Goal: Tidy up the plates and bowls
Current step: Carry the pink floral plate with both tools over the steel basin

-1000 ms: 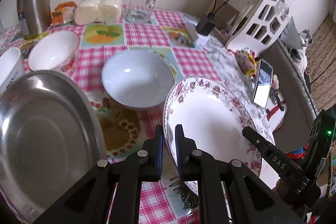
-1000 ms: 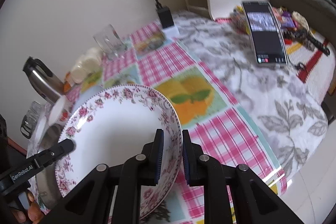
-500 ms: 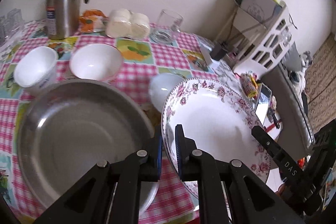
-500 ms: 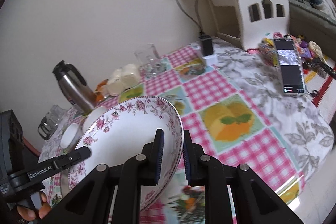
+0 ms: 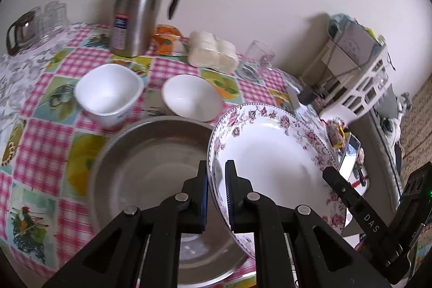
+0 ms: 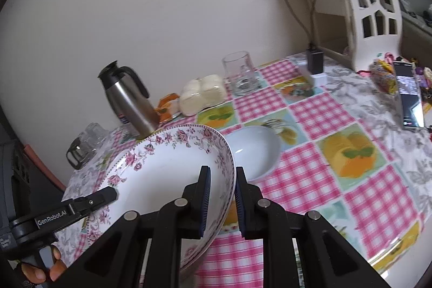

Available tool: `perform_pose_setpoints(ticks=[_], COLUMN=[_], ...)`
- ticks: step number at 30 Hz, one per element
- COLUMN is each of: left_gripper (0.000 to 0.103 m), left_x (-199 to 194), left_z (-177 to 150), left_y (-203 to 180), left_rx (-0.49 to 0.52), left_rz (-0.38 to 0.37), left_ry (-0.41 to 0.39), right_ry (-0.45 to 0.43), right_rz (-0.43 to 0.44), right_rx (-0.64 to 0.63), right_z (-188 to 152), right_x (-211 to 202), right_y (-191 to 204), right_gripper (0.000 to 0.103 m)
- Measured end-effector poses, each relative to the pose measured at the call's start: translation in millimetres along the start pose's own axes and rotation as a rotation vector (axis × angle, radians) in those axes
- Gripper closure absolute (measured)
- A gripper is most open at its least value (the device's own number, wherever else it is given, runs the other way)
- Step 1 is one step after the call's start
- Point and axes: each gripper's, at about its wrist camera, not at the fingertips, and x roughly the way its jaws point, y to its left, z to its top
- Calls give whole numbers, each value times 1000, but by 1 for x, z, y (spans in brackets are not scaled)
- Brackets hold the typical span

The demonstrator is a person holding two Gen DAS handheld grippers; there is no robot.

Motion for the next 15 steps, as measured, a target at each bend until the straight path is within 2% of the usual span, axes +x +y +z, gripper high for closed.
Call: perform_pose_setpoints(ticks=[15], left_gripper=[92], left_x=[-23], left_z=[8], left_y=[64], left_rx=[-114], left_rz=[66], left_ry=[-34], right_ry=[28], right_rz=[92], right_rx=[-5], right_z=[-12], right_x=[31], right_y=[59], right_gripper=[84])
